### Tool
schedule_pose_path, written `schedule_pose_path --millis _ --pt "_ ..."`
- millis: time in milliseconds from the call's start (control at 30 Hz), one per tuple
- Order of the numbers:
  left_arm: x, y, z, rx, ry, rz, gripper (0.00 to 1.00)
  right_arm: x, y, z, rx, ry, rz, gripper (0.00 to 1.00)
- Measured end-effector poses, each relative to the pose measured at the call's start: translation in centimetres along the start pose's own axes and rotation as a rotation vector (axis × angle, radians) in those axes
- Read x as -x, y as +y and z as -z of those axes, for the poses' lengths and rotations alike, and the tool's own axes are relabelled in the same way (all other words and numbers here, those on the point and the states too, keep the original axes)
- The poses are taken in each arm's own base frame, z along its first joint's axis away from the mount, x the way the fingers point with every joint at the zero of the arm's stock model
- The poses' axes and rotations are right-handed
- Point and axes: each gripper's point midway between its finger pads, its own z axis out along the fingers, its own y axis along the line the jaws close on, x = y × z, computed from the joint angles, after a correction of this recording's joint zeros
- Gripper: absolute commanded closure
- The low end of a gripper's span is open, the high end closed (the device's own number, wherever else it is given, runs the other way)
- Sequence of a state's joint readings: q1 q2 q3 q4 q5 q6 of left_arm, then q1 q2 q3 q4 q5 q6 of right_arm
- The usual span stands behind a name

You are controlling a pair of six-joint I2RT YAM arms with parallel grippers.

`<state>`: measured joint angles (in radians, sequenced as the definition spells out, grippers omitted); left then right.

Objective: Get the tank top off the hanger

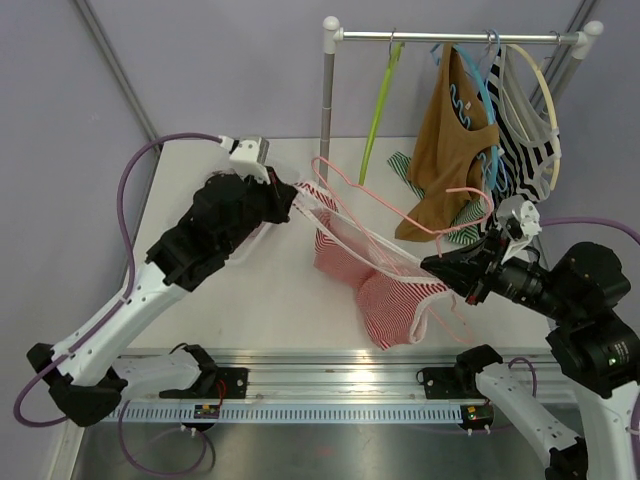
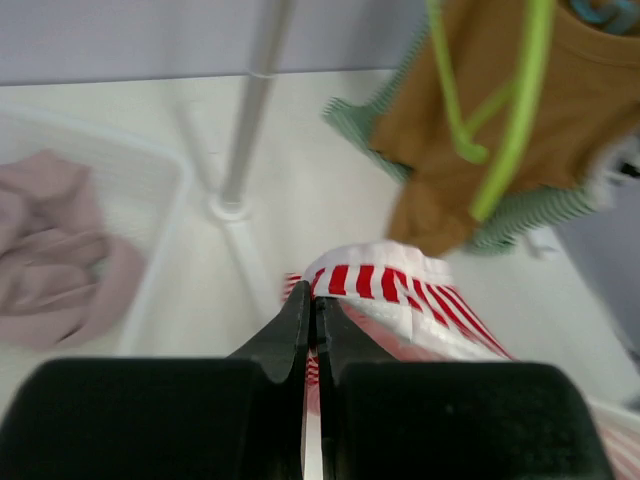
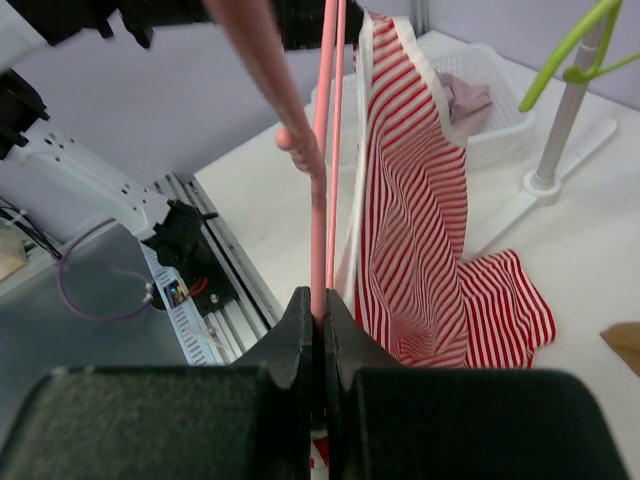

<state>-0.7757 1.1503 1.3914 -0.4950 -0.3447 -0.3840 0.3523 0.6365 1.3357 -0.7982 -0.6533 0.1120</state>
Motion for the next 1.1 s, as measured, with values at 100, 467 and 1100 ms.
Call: schedule_pose_path --millis 100,467,1100 --pt "-2.0 -2.9 1.8 -0.245 -0.011 0.020 1.00 1.4 0.7 -0.3 0.043 -0.081 0.010 1.00" --pt "-9.6 -12.7 5.6 -0.735 0.045 -0.107 1.00 8.1 -0.7 -2.4 0.046 -0.405 -0.009 1.00" --pt "-18.0 0.4 -0.7 0.089 0.330 -0.147 0.01 5.1 -15.7 -0.3 -0.820 -0.121 -0.191 1.00"
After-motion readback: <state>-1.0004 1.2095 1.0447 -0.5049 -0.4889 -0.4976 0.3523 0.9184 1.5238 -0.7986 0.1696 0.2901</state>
